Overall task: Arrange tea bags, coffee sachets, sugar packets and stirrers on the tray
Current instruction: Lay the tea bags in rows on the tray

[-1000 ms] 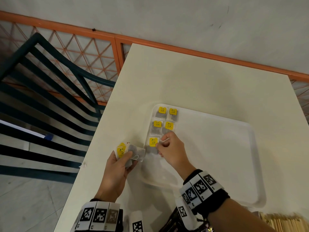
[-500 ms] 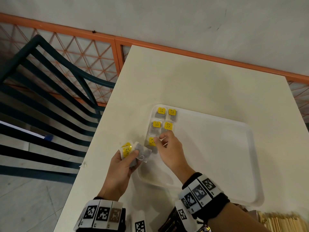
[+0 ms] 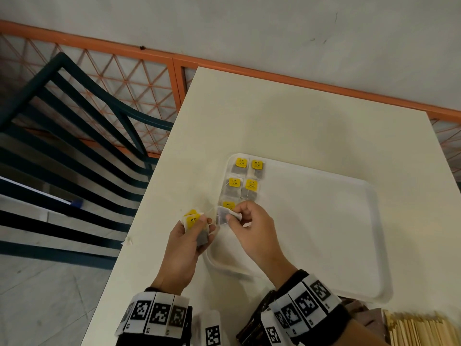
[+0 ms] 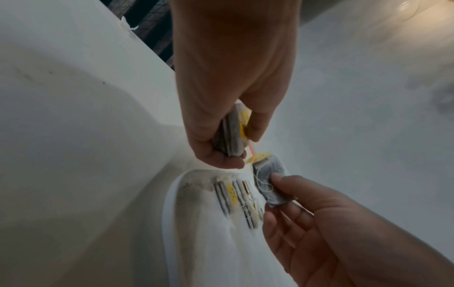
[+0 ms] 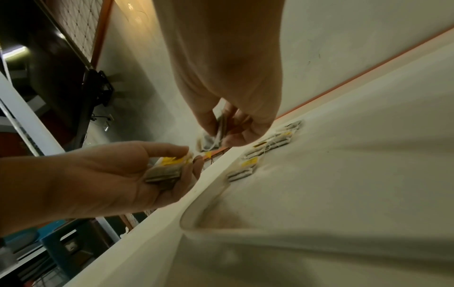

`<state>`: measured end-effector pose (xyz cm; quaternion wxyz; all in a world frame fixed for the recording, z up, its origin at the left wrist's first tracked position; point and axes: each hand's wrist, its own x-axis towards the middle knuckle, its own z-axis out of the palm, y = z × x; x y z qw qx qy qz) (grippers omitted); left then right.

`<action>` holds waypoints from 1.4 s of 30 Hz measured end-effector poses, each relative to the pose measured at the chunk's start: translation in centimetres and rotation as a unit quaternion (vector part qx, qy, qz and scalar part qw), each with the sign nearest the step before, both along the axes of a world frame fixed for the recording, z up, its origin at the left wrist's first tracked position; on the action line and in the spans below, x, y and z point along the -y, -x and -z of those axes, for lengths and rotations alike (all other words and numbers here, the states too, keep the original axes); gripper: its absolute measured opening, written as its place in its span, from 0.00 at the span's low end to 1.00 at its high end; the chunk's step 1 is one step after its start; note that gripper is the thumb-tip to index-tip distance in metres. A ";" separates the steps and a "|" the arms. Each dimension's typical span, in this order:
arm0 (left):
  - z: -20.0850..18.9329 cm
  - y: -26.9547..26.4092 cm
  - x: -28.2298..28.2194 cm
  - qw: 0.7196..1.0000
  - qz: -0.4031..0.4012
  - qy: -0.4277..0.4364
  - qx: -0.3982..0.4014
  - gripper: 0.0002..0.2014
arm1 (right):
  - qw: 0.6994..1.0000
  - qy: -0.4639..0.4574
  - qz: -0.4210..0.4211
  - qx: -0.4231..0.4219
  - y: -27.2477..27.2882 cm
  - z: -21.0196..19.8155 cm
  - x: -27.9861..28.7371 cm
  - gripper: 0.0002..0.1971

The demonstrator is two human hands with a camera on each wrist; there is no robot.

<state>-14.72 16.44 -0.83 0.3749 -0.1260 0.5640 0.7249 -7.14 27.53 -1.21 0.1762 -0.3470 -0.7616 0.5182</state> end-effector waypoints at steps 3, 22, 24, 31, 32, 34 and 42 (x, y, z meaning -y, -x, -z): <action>0.0 0.2 0.0 1.000 -0.017 -0.006 0.012 0.03 | 0.999 -0.006 0.033 -0.023 -0.4 0.0 0.2 0.08; -0.5 0.0 0.1 0.997 0.048 -0.045 -0.027 0.09 | 0.985 -0.057 -0.137 -0.086 -1.3 -1.0 1.4 0.11; -0.3 0.1 0.2 0.998 0.043 -0.037 -0.023 0.10 | 0.990 -0.014 -0.118 -0.076 -1.4 -1.0 1.3 0.08; 0.0 -0.3 0.2 0.997 0.062 -0.028 -0.034 0.08 | 0.962 0.269 -0.040 0.021 -1.2 -0.8 0.2 0.06; 0.1 -0.4 0.1 0.997 0.064 -0.028 -0.032 0.08 | 0.956 0.289 -0.044 0.028 -1.2 -0.9 0.1 0.06; 0.2 -0.4 0.1 0.998 0.061 -0.027 -0.022 0.07 | 0.952 0.303 -0.030 0.033 -1.3 -1.0 -0.3 0.05; 0.2 0.4 0.3 0.994 -0.005 -0.092 0.058 0.07 | 0.963 0.223 0.120 0.088 -0.9 0.6 -3.0 0.05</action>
